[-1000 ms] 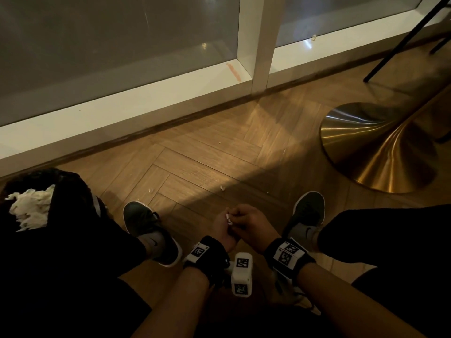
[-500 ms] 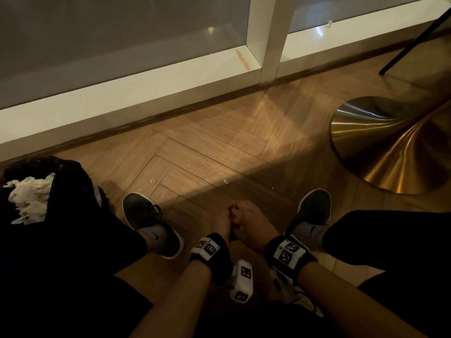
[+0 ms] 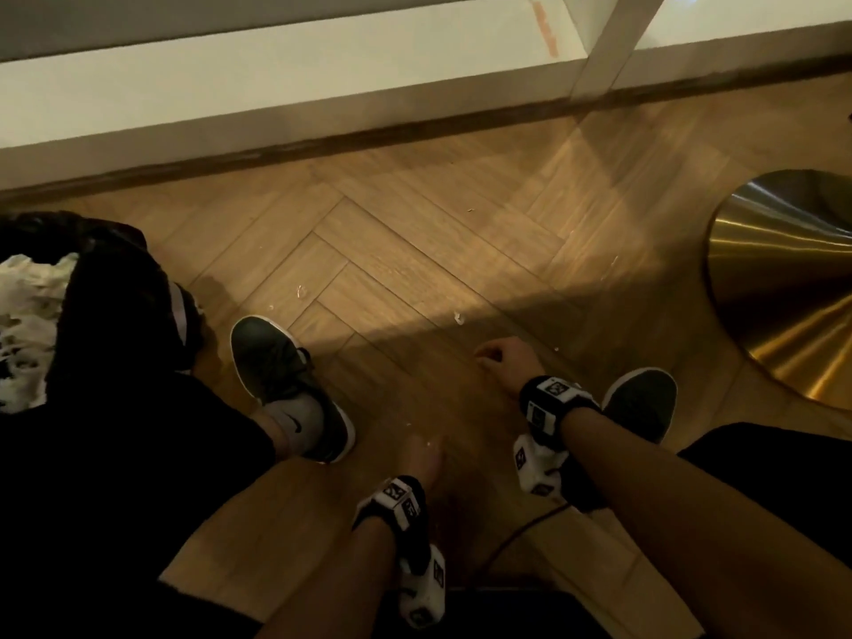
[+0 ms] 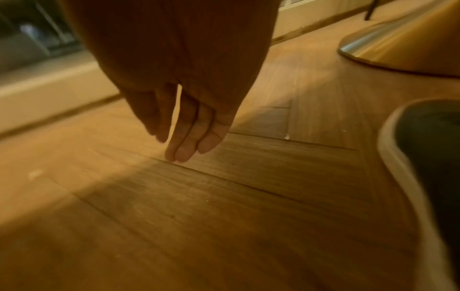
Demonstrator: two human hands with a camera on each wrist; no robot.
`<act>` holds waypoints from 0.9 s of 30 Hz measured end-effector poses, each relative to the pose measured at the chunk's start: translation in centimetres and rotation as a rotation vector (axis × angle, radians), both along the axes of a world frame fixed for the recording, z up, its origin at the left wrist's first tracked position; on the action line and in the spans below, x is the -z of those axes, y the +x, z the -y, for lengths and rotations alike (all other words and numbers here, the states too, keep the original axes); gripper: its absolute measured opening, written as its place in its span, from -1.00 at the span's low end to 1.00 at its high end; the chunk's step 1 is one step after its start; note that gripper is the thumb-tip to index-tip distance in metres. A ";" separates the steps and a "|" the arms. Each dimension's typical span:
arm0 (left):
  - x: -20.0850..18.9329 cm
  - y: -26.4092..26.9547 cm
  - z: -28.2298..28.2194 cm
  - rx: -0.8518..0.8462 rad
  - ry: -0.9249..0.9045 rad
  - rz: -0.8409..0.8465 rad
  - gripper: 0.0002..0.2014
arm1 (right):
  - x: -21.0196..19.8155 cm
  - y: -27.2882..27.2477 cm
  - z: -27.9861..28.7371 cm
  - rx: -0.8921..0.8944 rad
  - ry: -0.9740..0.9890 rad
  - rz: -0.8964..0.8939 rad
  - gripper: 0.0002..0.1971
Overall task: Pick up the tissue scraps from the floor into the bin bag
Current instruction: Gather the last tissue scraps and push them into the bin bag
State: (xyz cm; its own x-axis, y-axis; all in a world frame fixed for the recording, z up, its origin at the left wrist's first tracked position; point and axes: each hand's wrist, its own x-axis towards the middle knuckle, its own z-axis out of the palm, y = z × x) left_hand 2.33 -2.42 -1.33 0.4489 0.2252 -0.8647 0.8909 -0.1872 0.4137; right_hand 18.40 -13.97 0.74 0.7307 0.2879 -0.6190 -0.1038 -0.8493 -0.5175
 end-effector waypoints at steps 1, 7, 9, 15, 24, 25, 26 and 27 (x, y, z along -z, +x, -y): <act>1.0 -0.9 0.1 0.060 0.022 -0.023 -0.71 | 1.0 1.0 -0.6 -0.015 -0.035 0.026 -0.74; 2.8 -1.8 -0.6 -0.025 0.043 -0.032 -0.66 | 6.4 5.0 -3.9 -0.016 -0.066 0.106 -0.66; 2.7 0.8 -3.0 -0.112 0.106 0.040 -0.74 | 7.7 5.9 -4.6 -0.065 -0.070 0.124 -0.71; 3.7 11.7 -16.7 -0.207 0.379 0.187 -0.86 | 9.8 7.5 -4.7 -0.203 -0.062 0.138 -0.94; 6.3 17.0 -27.8 0.352 0.715 -0.031 -0.79 | 9.9 7.6 -4.5 -0.183 -0.025 0.100 -0.93; 6.7 16.7 -27.5 0.449 0.775 -0.033 -0.75 | 10.0 7.5 -4.4 -0.158 -0.018 0.096 -0.93; 7.1 16.5 -27.0 0.528 0.827 -0.017 -0.74 | 10.0 7.3 -4.4 -0.127 -0.007 0.087 -0.94; 7.3 16.5 -26.6 0.579 0.863 0.001 -0.75 | 9.9 7.2 -4.5 -0.096 0.010 0.079 -0.94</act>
